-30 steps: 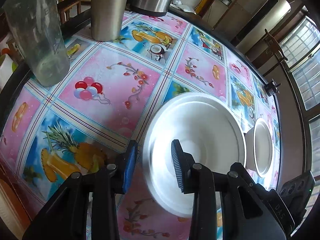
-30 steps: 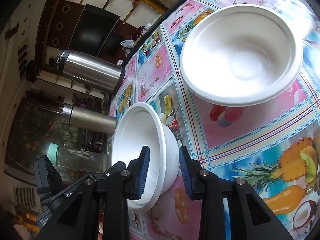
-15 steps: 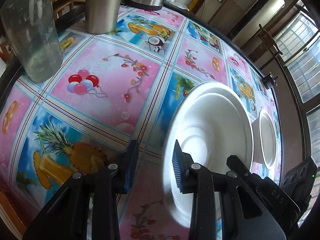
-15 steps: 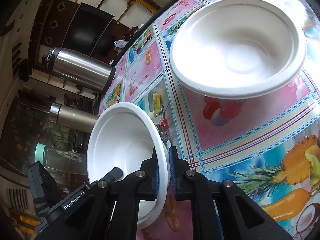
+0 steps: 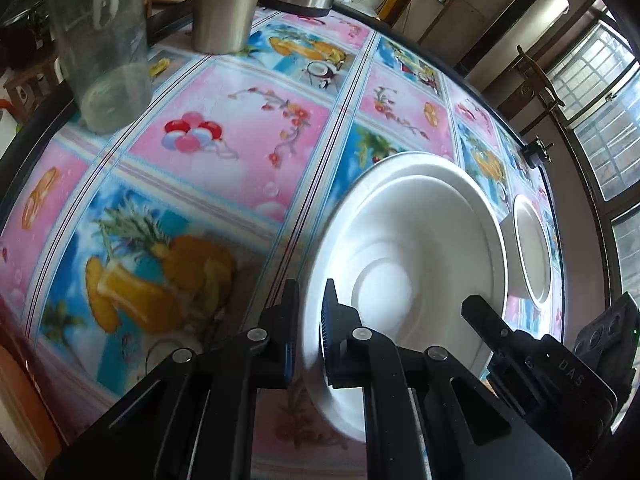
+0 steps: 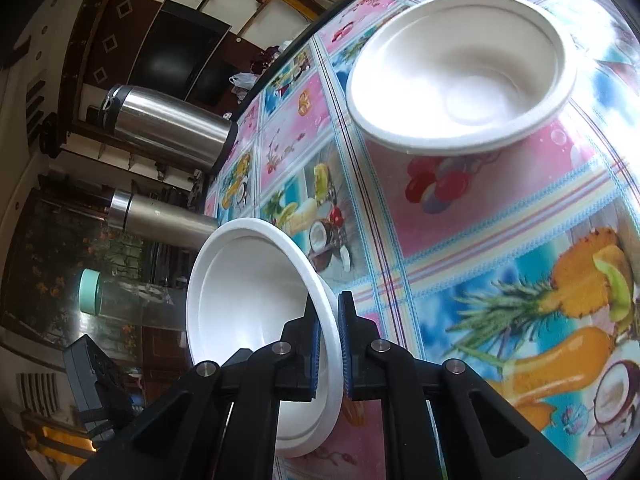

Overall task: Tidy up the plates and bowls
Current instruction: 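Lift and carry both white paper bowls toward the red plate stack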

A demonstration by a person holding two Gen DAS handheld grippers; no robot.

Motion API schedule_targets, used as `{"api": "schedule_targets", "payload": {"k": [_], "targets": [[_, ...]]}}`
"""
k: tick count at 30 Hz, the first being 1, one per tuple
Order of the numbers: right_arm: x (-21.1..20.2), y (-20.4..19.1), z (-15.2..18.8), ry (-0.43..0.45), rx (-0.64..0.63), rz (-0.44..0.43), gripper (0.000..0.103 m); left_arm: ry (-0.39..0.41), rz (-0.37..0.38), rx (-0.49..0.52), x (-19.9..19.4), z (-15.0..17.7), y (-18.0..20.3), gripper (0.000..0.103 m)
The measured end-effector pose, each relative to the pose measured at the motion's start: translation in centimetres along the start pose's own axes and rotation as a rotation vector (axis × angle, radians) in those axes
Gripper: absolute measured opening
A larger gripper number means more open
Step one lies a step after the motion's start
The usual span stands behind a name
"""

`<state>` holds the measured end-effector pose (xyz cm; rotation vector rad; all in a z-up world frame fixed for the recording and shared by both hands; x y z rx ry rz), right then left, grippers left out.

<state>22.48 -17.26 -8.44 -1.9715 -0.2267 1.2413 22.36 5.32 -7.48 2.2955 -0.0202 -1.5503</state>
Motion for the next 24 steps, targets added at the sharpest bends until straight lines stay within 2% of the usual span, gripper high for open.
{"api": "schedule_targets", "payload": {"k": [10,24], "targets": [[-1.2,0.3,3.1,-0.075,-0.037,0.020,0.009,-0.045,-0.039,0.018,-2.7,4.4,-0.9,0.009],[-5.2,3.1,8.5,-0.025,-0.143,-0.046,0.009,-0.055,-0.038,0.086,-5.7,10.6,-0.6,0.010]]}}
Point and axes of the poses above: each gripper's, at about its wrist camera, not at the fingertips, and x roughly the way its jaws point, y to its right, z to its underside, the point moved 1 cm from there along x, roughly the way its jaws point
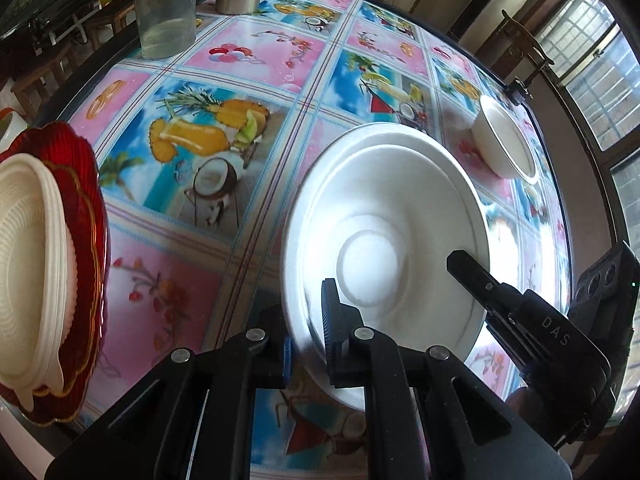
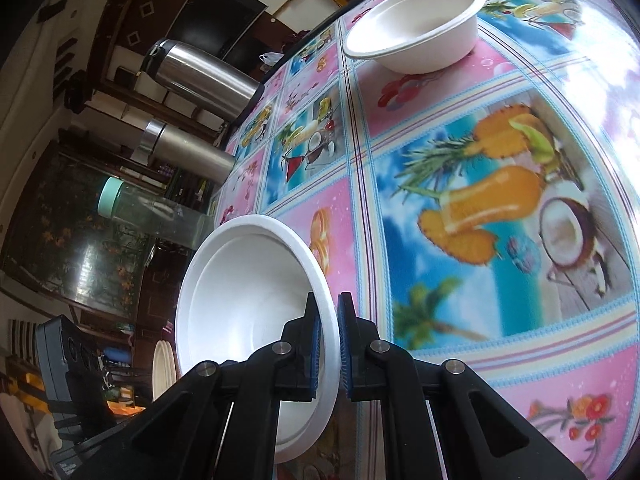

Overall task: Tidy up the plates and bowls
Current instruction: 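Lift and carry both white paper bowls toward the red plate stack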

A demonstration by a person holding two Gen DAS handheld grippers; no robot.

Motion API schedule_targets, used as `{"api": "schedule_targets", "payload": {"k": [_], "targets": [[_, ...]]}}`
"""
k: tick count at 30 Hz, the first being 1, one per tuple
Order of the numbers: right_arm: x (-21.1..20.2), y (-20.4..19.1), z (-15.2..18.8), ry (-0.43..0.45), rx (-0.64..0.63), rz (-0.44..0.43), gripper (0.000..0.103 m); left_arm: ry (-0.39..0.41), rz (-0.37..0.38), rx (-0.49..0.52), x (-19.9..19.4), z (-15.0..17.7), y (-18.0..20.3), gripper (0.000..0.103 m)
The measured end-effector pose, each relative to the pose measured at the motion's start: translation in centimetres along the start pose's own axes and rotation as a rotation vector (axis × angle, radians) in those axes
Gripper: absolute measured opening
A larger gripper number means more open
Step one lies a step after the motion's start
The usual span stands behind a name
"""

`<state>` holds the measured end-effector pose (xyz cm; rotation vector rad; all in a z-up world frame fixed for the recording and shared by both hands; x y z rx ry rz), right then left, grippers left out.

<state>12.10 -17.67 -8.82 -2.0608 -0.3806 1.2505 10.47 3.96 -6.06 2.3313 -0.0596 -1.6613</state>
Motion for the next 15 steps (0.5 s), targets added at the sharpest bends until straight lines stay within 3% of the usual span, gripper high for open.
{"api": "schedule_targets", "payload": {"k": [15], "targets": [[-2.7,-0.4,4.5,0.052,-0.110,-0.009,0.009,0.011,-0.006,0.068,-1.7,5.4,-0.4,0.013]]}}
Point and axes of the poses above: each gripper's, at about its wrist camera, not at the fingertips, and x roughly the way its jaws point, y to its right, z to its underside, the point moved 1 cm from there along x, roughly the way its jaws point
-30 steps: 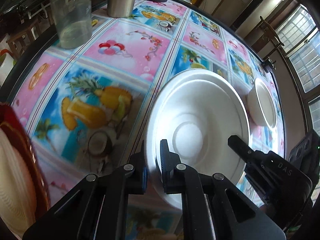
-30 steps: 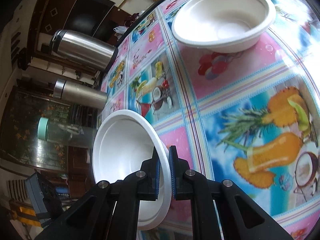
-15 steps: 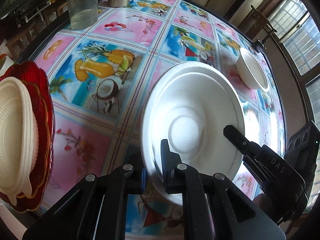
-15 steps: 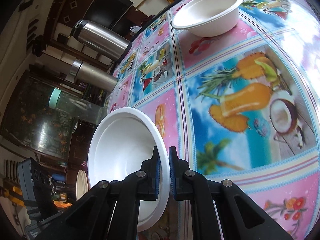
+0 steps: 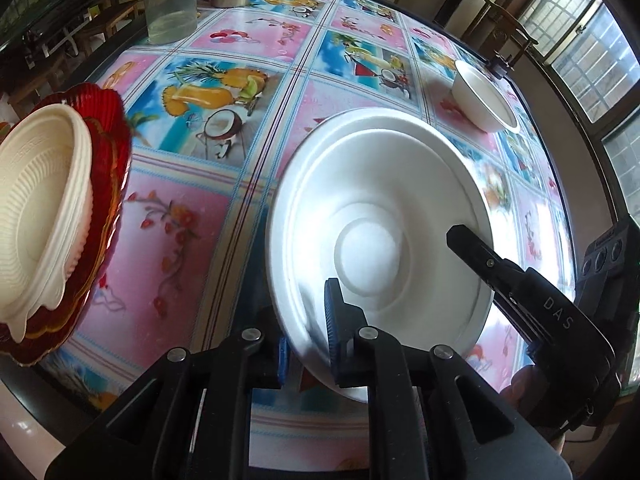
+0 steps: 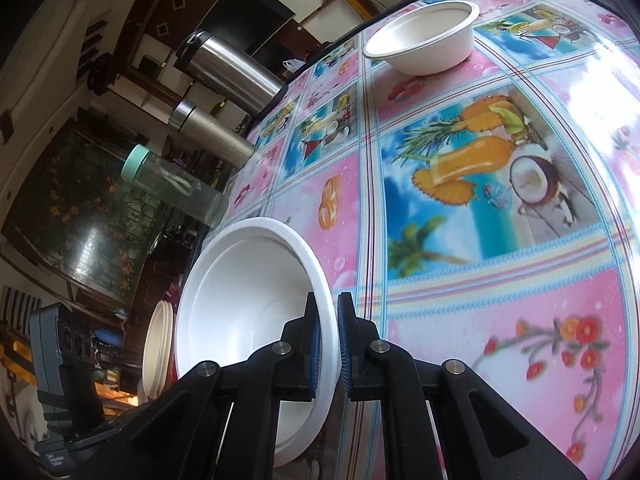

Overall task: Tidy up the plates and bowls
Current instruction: 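Lift and carry both white paper bowls toward the red plate stack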

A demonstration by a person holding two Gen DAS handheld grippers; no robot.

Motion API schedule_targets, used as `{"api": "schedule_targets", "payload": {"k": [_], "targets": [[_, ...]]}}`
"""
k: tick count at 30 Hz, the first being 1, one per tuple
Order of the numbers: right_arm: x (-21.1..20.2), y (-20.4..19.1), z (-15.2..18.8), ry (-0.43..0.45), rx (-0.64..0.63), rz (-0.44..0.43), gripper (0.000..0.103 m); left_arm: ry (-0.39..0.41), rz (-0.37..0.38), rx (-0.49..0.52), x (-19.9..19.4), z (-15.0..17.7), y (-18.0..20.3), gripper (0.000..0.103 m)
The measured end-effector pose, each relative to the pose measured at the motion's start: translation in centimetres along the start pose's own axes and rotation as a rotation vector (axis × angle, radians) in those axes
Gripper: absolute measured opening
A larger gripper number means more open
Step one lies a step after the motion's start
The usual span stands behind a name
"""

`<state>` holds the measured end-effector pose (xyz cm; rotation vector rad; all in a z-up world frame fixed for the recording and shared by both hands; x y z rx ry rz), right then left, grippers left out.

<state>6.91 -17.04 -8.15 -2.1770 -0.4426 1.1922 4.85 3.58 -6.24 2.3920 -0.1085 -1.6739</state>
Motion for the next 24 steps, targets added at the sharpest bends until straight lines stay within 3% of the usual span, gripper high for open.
{"api": "schedule_targets", "payload": {"k": [10,24], "targets": [[-1.7,-2.2,4.1,-0.049,-0.110,0.070,0.007,0.039,-0.020,0.037,-1.5,3.7,-1.4,0.013],[-1.5,-4.2,7.0,-0.134,-0.137,0.096,0.007,0.082,-0.025,0.052,-3.4,6.8,-3.7,0.013]]}}
Point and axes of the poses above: each gripper's, at about its wrist camera, not at the fingertips, and x roughly the way its jaws point, y to its right, z to its underside, the point moved 1 cm from there along x, roughly the way its jaws point
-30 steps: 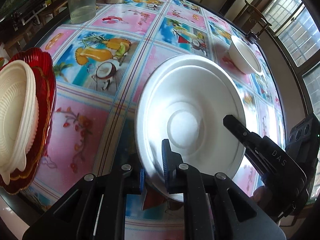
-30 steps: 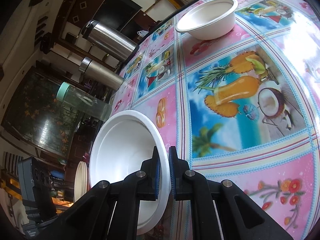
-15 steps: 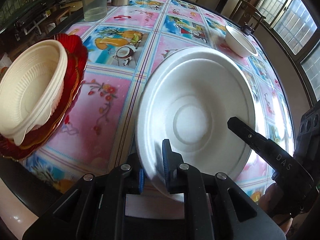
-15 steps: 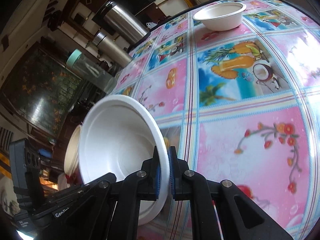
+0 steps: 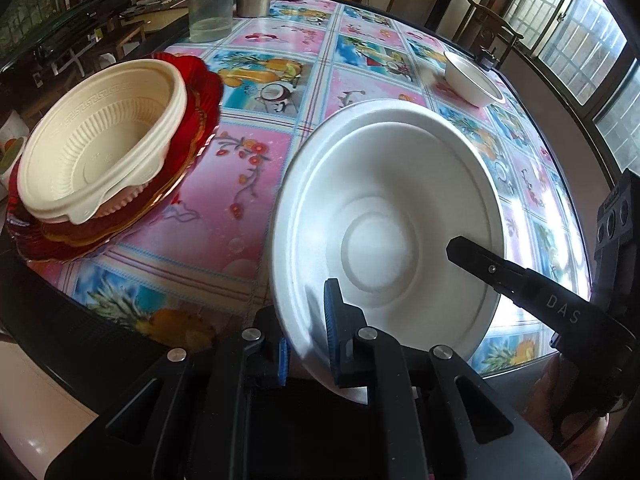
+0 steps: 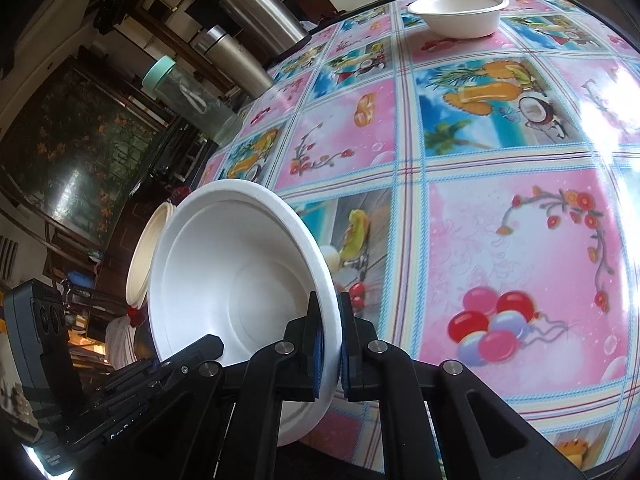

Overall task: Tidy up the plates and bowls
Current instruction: 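Lift and carry both white paper bowls toward the red plate stack, then lower both white paper bowls into the red plate stack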

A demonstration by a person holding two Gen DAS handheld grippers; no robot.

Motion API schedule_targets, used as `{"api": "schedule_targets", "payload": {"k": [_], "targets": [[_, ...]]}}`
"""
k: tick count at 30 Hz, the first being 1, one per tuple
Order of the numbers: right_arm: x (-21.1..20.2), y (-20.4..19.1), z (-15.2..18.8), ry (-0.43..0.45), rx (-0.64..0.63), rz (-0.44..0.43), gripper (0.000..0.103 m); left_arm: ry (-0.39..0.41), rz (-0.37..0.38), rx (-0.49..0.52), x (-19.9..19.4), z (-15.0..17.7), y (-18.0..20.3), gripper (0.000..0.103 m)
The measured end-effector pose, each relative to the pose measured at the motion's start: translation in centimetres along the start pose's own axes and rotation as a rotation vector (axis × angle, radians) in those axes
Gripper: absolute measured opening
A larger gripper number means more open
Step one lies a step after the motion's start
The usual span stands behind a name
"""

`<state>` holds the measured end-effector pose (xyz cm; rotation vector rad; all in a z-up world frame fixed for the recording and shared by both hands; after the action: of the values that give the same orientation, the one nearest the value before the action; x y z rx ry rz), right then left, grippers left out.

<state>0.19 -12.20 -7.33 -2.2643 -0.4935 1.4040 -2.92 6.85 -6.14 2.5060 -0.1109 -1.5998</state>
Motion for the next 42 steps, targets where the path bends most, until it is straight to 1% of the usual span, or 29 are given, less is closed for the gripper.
{"api": "schedule_targets", "payload": {"k": [9,16,20,26,37,42], "targets": [[0.3,-2.4,0.6,-0.022,-0.020,-0.005,0.007,0.026,-0.008,-0.017,-0.9,0.8,-2.4,0.013],[-0.5,-4.7,0.2,0.006,-0.044,-0.002,0.007,0.067,0.001,-0.020,-2.5,0.0,-3.5,0.013],[-0.8,-6.0,-0.2,0.019,-0.049,-0.010,0.007,0.100,-0.005,-0.017,-3.7,-0.7,-4.1,0.013],[-0.5,-8.5,-1.3,0.032,-0.070,-0.029,0.007,0.146,-0.017,-0.036,-5.3,-1.7,-5.5,0.013],[1.7,-13.7,-3.9,0.039,-0.107,-0.088,0.007,0.239,-0.080,-0.104,-8.0,-4.1,-9.2,0.013],[3.1,-16.1,-4.8,0.028,-0.130,-0.112,0.007,0.264,-0.107,-0.143,-8.8,-4.8,-11.3,0.013]]}}
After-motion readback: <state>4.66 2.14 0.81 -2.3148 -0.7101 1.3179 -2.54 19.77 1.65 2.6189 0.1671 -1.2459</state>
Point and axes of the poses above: each gripper's, at about its wrist camera, not at the fingertips, and x roughly the way its jaws point, y to its right, z to its underside, the point moved 1 cm from there along x, roughly the way its jaws point
